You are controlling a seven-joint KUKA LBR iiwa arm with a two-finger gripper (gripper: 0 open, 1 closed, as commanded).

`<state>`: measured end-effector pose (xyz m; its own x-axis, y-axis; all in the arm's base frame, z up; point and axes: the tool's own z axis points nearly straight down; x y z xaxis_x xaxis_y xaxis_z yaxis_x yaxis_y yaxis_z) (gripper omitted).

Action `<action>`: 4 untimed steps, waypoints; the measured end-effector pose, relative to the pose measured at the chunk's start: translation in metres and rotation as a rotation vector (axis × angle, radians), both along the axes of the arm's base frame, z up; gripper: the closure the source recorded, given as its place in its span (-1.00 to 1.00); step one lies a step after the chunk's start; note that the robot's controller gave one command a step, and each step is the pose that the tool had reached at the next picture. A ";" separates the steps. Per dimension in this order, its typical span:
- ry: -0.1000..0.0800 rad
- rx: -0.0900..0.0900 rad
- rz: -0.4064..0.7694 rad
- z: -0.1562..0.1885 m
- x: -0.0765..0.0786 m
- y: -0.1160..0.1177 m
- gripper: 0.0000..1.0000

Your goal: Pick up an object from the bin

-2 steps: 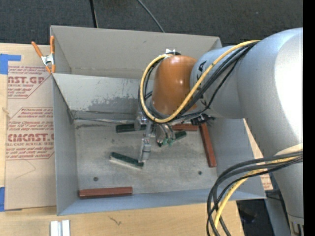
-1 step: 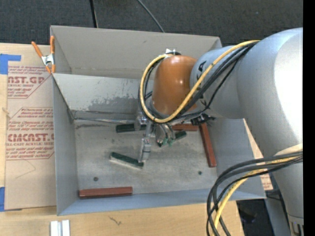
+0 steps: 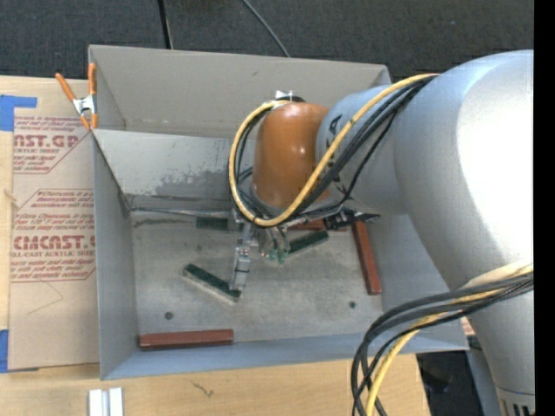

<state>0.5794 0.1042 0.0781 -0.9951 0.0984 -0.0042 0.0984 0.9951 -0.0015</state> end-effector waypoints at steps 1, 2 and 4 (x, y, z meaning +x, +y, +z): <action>-0.001 0.007 -0.045 -0.003 -0.019 0.035 -1.00; 0.004 0.001 -0.024 -0.002 -0.043 0.043 -1.00; 0.002 0.004 -0.185 -0.008 -0.018 0.065 1.00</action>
Offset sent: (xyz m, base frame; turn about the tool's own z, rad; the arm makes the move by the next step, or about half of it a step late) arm -0.0485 0.0496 -0.0002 0.0159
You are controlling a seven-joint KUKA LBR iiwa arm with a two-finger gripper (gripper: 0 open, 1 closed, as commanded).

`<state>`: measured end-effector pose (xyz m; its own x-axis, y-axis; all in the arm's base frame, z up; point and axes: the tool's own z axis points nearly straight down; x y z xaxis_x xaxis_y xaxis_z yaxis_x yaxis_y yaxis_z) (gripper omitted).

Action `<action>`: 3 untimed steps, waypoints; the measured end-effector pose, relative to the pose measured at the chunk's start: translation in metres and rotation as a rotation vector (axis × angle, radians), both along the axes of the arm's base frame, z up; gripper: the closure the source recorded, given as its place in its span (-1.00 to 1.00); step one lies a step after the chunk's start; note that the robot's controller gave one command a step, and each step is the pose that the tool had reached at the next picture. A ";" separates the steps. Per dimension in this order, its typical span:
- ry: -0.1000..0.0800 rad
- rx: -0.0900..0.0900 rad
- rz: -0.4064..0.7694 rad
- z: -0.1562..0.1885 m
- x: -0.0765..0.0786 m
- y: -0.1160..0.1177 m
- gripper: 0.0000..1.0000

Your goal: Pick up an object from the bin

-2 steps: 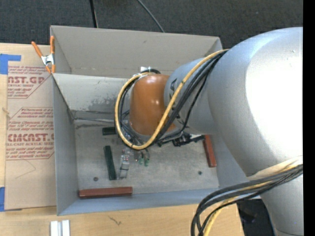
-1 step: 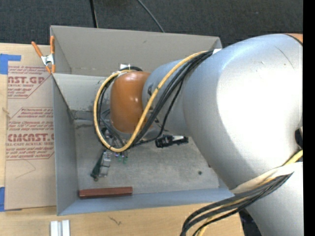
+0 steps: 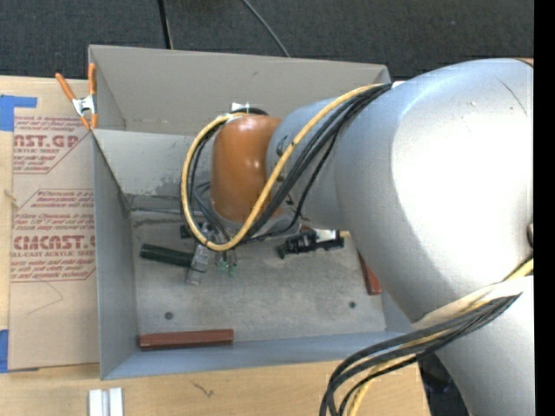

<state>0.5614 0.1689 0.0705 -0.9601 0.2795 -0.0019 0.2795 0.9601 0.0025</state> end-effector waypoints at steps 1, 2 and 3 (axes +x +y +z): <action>0.000 0.000 0.000 0.000 0.000 0.000 1.00; 0.001 -0.002 -0.091 0.119 0.012 -0.003 1.00; 0.001 -0.002 -0.091 0.119 0.012 -0.003 1.00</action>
Offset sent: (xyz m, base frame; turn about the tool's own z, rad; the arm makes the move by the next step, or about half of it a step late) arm 0.0120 -0.0037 0.1198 0.0918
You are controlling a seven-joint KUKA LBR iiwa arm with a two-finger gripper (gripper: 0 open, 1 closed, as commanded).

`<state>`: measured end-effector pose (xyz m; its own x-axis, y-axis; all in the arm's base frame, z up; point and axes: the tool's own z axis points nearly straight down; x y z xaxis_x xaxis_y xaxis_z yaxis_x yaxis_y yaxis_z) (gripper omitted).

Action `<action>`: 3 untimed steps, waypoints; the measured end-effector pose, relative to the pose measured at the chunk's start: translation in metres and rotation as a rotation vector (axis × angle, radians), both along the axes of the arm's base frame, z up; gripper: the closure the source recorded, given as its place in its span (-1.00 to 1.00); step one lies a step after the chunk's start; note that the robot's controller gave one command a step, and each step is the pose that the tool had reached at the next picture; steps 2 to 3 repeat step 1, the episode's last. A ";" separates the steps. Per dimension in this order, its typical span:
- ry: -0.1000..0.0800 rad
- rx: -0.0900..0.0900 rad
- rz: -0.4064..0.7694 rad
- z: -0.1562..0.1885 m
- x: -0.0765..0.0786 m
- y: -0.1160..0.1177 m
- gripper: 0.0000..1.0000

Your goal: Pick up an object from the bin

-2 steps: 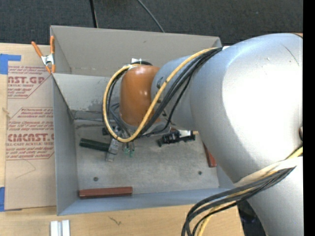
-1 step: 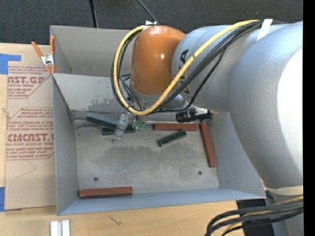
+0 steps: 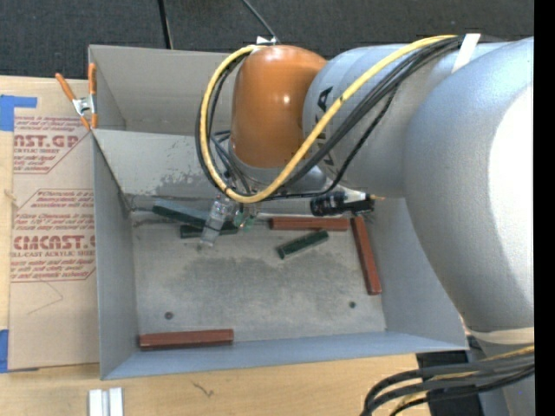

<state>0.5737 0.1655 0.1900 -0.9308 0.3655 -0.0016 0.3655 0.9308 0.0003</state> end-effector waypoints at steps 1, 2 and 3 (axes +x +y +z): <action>0.010 0.000 0.168 0.024 -0.009 -0.024 1.00; 0.010 0.000 0.168 0.024 -0.009 -0.024 1.00; 0.010 0.000 0.168 0.024 -0.009 -0.024 1.00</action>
Offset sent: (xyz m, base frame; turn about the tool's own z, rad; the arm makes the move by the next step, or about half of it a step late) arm -0.0527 -0.0514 0.1240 -0.2317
